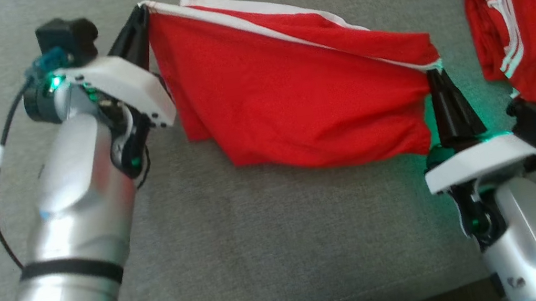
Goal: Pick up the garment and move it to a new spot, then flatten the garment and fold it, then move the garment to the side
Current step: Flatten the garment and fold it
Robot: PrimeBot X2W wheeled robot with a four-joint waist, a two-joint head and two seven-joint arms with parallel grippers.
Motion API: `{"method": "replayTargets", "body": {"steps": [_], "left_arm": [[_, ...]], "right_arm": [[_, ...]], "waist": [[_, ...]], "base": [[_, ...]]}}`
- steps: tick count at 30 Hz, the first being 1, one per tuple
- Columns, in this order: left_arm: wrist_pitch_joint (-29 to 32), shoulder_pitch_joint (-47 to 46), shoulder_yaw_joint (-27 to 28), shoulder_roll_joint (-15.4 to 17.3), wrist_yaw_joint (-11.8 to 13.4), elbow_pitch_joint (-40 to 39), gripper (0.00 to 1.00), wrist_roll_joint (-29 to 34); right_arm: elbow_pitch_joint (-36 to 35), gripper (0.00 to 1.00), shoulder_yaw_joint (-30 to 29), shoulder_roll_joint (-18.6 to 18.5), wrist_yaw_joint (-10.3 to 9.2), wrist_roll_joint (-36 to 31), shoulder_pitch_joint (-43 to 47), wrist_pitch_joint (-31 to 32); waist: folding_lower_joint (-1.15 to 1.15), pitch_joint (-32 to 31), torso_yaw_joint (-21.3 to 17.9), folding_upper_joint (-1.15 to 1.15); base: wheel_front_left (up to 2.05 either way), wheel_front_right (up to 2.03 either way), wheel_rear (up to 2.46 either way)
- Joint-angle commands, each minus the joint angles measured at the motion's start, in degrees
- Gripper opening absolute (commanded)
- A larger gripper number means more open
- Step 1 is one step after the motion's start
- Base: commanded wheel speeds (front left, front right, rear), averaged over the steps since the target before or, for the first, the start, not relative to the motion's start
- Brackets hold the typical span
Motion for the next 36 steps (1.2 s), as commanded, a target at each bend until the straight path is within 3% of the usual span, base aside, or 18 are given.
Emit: {"method": "replayTargets", "body": {"steps": [1,6,7,8,9,10,11,12,20,25,33,36], "left_arm": [[-1.26,-4.43,1.03,1.19,-0.29,2.03,0.0,-0.76],[-2.77,-9.53,-1.37,0.42,-0.33,9.87,0.0,-3.01],[-3.01,-10.19,-2.06,0.28,-0.33,10.9,0.0,-3.7],[-3.01,-10.19,-2.06,0.28,-0.33,10.9,0.0,-3.7],[-3.18,-10.67,-2.81,0.15,-0.33,11.77,0.0,-4.48],[-3.54,-11.05,-3.39,0.05,-0.34,12.37,0.31,-5.42],[-3.83,-11.29,-4.02,-0.04,-0.34,12.93,0.87,-6.25],[-4.1,-11.39,-4.65,-0.12,-0.34,13.32,1.0,-7.15],[-7.11,-8.95,-6.99,0.71,0.36,13.06,1.0,-8.12],[-7.22,-1.99,-3.26,2.28,4.81,-0.65,1.0,-4.25],[-7.24,16.65,1.55,4.88,11.06,-24.64,1.0,3.82],[-7.24,22.34,2.58,5.71,12.53,-29.46,1.0,4.8]], "right_arm": [[-0.15,0.0,1.78,-0.27,-0.05,0.49,-2.33,-0.84],[2.74,0.02,3.2,-0.27,-0.05,1.86,-5.51,-1.36],[3.32,0.26,3.49,-0.27,-0.05,2.14,-5.97,-1.21],[3.32,0.26,3.49,-0.27,-0.05,2.14,-5.97,-1.21],[3.75,0.77,3.78,-0.27,-0.05,2.28,-6.36,-1.21],[4.11,1.0,4.12,-0.27,-0.05,2.63,-6.61,-1.19],[4.34,1.0,4.3,-0.27,-0.05,2.76,-6.78,-1.26],[4.39,1.0,4.36,-0.27,-0.05,2.47,-6.87,-1.4],[-1.91,1.0,3.03,-0.27,-0.05,-4.18,-4.07,-2.74],[-9.35,1.0,0.69,-0.27,-0.05,-9.78,-0.32,-1.23],[-21.05,1.0,-2.96,-0.27,-0.05,-15.43,7.08,4.05],[-23.02,1.0,-3.62,-0.27,-0.05,-16.33,9.41,5.47]], "waist": [[0.0,1.57,-1.48,0.0],[0.0,3.22,-2.58,0.0],[0.0,3.41,-2.7,0.0],[0.0,3.41,-2.7,0.0],[0.0,3.55,-2.81,0.0],[0.0,3.62,-2.85,0.0],[0.0,3.65,-2.84,0.0],[0.0,3.66,-2.76,0.0],[0.0,1.89,-1.44,0.0],[0.0,0.18,0.12,0.0],[0.0,-4.27,2.39,0.0],[0.0,-5.82,2.79,0.0]], "base": [[0.0,0.0,0.0],[0.0,0.0,0.0],[0.0,0.0,0.0],[0.0,0.0,0.0],[0.0,0.0,0.0],[0.0,0.0,0.0],[0.0,0.0,0.0],[0.0,0.0,0.0],[0.0,0.0,0.0],[0.0,0.0,0.0],[0.0,0.0,0.0],[0.0,0.0,0.0]]}}
